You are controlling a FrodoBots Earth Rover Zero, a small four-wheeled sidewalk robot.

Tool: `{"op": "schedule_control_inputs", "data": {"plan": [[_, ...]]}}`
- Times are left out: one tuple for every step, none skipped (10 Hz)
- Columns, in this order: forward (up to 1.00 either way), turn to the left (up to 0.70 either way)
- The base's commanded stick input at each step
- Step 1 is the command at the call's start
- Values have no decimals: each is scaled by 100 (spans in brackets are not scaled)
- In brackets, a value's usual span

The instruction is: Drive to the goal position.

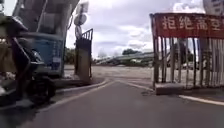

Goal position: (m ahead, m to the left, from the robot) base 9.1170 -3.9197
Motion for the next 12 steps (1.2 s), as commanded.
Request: {"op": "schedule_control_inputs", "data": {"plan": [[45,0],[45,0],[45,0],[45,0],[45,0],[45,0],[45,-3],[45,-6],[45,-24],[45,-27],[45,-6],[45,0]]}}
